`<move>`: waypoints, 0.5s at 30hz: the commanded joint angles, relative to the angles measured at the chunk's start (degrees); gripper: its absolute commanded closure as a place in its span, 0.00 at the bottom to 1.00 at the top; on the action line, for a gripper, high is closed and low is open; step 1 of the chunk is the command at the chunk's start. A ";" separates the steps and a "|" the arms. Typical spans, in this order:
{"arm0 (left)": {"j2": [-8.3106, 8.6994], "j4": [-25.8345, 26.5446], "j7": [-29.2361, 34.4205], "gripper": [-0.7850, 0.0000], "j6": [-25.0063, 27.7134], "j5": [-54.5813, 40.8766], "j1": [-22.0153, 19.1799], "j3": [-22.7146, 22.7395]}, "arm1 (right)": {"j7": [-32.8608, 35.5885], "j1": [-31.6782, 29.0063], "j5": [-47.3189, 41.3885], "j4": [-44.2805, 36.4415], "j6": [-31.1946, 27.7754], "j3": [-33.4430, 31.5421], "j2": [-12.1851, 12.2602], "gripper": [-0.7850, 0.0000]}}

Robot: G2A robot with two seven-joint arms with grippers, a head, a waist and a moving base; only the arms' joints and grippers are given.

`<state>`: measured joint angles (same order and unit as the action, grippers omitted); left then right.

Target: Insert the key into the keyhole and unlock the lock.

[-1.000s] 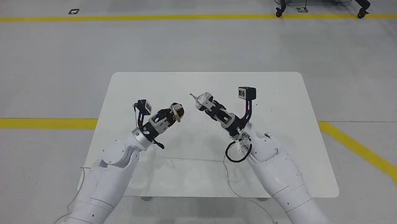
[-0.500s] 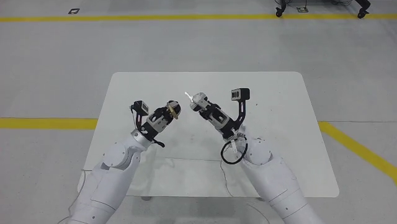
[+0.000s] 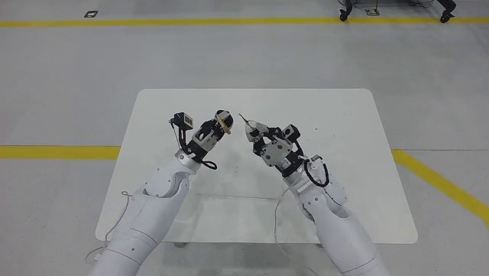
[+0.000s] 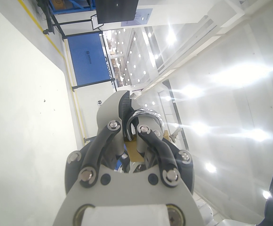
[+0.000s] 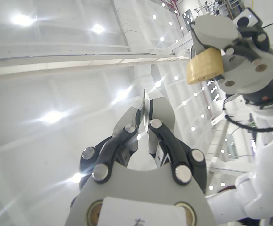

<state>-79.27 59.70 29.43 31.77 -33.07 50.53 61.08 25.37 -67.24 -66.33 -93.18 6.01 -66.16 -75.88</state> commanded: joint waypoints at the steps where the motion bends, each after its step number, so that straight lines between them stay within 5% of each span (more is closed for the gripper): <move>1: -0.16 -0.63 0.19 1.00 -0.23 -0.50 -0.25 -0.22 | -0.66 -1.01 -1.40 -1.27 0.79 -0.60 0.05 1.00; 15: -0.16 -0.63 0.19 1.00 -0.23 -0.50 -0.25 -0.22 | -1.92 -1.26 -1.60 -1.35 1.26 -0.64 0.02 1.00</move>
<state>-79.43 59.07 29.63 31.54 -33.57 50.28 60.87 24.35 -68.36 -67.82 -94.47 6.84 -66.80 -75.84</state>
